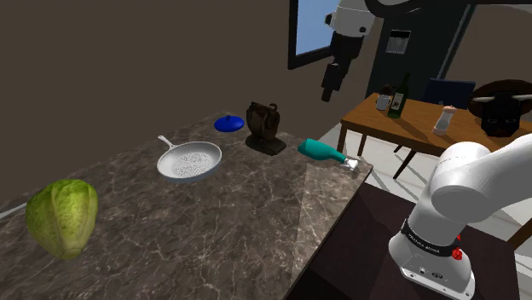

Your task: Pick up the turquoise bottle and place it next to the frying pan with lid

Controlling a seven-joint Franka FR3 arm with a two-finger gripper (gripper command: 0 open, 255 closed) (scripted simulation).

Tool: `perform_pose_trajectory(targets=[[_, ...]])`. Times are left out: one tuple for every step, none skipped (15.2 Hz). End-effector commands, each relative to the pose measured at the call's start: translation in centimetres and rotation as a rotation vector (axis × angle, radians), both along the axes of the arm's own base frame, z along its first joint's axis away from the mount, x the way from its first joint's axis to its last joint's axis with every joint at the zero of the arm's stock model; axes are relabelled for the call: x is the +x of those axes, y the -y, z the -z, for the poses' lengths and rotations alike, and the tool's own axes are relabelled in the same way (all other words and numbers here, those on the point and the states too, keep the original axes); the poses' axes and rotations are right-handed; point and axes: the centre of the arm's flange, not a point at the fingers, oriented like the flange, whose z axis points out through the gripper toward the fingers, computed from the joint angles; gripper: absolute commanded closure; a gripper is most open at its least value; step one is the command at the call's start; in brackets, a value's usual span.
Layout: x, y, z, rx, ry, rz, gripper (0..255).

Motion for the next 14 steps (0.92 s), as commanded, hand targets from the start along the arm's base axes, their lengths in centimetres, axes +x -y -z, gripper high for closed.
perform_pose_trajectory(targets=[[0.0, 0.0, 0.0, 0.000, 0.000, 0.000, 0], [0.1, 0.6, 1.1, 0.001, -0.005, 0.012, 0], [0.2, 1.3, 2.3, 0.003, -0.010, 0.024, 0], [0.3, 1.9, 3.4, 0.004, -0.015, 0.036, 0], [0.4, 2.5, 4.6, 0.005, -0.020, 0.049, 0], [0.5, 3.2, 5.7, 0.007, -0.024, 0.061, 0], [0.6, 3.8, 6.9, 0.008, -0.029, 0.073, 0], [0.6, 4.4, 8.0, 0.010, -0.034, 0.085, 0], [0.6, 5.0, 9.2, 0.011, -0.039, 0.097, 0], [0.6, 5.7, 10.3, 0.012, -0.044, 0.109, 0], [0.7, 6.3, 11.5, 0.014, -0.049, 0.122, 0], [0.6, 6.9, 12.6, 0.015, -0.054, 0.134, 0], [0.6, 7.5, 13.8, 0.016, -0.059, 0.146, 0], [0.6, 8.2, 14.9, 0.018, -0.064, 0.158, 0]])
